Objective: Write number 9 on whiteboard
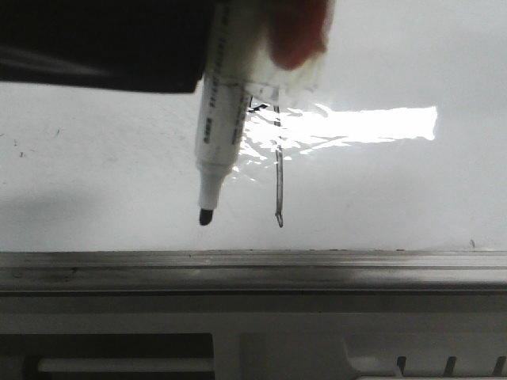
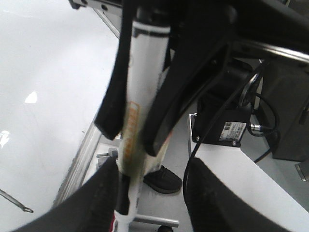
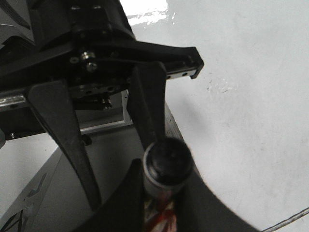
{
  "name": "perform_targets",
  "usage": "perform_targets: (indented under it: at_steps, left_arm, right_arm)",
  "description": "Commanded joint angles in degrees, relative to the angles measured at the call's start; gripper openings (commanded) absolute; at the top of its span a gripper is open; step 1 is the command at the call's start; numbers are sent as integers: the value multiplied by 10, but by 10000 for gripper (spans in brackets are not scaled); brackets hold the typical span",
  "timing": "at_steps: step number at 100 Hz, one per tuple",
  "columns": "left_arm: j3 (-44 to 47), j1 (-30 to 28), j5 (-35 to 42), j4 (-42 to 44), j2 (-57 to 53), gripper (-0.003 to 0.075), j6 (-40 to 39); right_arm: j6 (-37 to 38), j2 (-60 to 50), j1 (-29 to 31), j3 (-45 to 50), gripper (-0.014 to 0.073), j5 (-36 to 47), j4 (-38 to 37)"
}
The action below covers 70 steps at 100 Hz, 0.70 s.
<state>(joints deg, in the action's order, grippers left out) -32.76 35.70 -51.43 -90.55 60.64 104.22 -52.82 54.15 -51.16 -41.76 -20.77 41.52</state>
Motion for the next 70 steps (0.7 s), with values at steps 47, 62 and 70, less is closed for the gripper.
perform_targets:
  at_steps: [47, 62, 70]
  left_arm:
    - [-16, 6, -35, -61, 22, 293, 10]
    - [-16, 6, -36, -66, 27, 293, 10]
    - [-16, 6, -36, -78, 27, 290, 10]
  right_arm:
    - [-7, -5, -1, -21, -67, 28, 22]
    - [-7, -5, -1, -21, -67, 26, 26]
    - [-7, -5, -1, -21, -67, 26, 26]
